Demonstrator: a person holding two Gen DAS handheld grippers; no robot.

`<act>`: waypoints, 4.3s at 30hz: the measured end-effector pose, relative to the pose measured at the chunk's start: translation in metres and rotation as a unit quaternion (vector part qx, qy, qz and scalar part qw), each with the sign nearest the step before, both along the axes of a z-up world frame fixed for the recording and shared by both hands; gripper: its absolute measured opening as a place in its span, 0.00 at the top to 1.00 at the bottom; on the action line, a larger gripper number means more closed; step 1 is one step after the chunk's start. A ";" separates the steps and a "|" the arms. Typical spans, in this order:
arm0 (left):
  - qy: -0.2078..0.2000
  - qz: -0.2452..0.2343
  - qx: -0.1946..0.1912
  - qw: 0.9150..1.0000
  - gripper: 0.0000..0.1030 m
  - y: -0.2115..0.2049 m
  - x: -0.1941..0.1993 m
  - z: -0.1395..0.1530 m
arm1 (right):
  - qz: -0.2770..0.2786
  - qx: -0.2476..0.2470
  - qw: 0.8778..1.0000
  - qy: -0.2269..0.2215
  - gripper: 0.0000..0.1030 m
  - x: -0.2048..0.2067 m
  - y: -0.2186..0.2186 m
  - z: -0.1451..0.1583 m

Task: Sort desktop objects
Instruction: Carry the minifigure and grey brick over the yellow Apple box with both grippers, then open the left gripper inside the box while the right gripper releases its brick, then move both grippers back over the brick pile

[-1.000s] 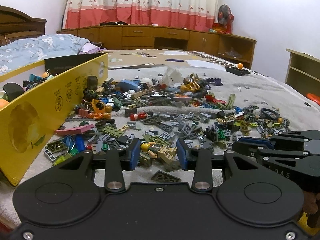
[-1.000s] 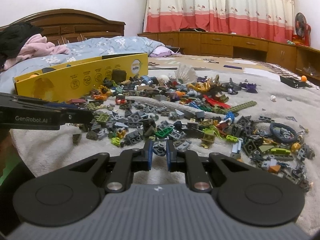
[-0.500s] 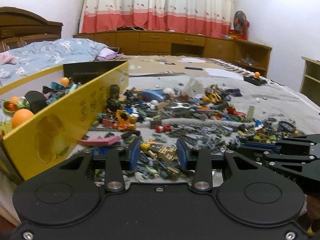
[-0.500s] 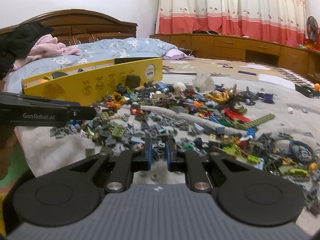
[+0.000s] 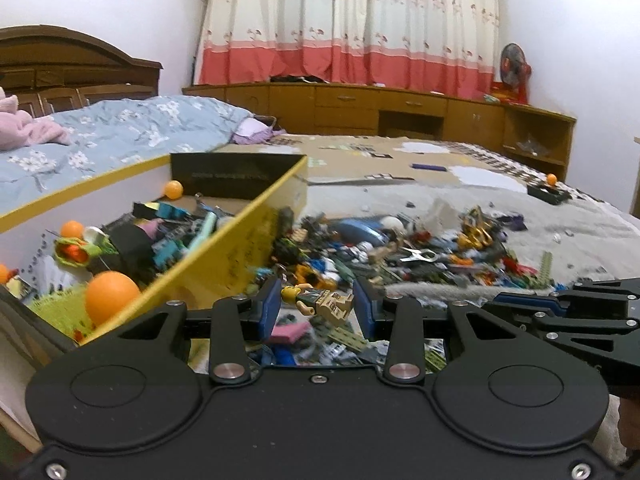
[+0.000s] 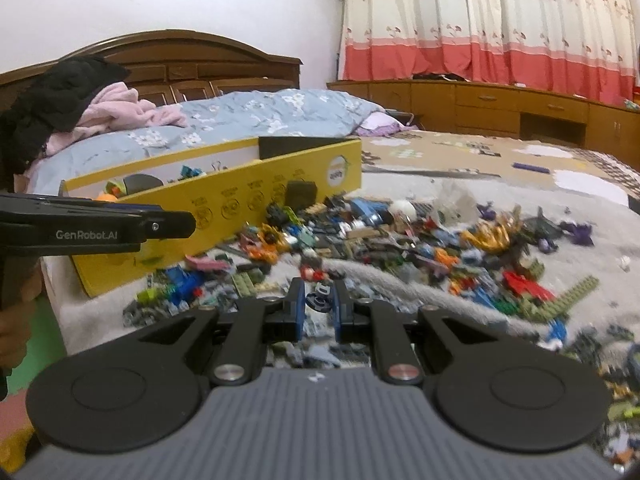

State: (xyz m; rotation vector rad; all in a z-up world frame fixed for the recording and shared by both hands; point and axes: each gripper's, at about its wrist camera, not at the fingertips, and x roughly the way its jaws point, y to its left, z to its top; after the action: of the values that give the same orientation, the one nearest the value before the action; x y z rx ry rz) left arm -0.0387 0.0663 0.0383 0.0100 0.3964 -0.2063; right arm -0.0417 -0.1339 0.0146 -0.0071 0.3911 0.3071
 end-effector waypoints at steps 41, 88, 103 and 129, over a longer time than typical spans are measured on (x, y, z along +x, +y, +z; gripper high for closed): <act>-0.013 0.215 0.023 0.976 0.64 0.164 0.084 0.023 | 0.138 0.027 0.990 -0.010 0.84 0.081 0.129 0.040; 0.039 0.282 0.038 0.958 0.00 0.216 0.131 0.019 | 0.179 0.042 0.983 -0.012 0.00 0.087 0.176 0.050; 0.041 0.217 0.049 0.974 0.00 0.156 0.106 0.020 | 0.120 0.045 0.991 -0.023 0.00 0.052 0.118 0.046; 0.028 0.007 0.044 0.999 0.00 -0.023 0.026 0.021 | -0.071 -0.013 0.997 0.037 0.00 -0.038 -0.038 -0.013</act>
State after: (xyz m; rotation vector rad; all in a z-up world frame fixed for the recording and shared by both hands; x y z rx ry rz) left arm -0.0127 0.0429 0.0597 0.0882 0.4615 -0.1764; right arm -0.0800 -0.1714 0.0018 0.0068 0.4657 0.1615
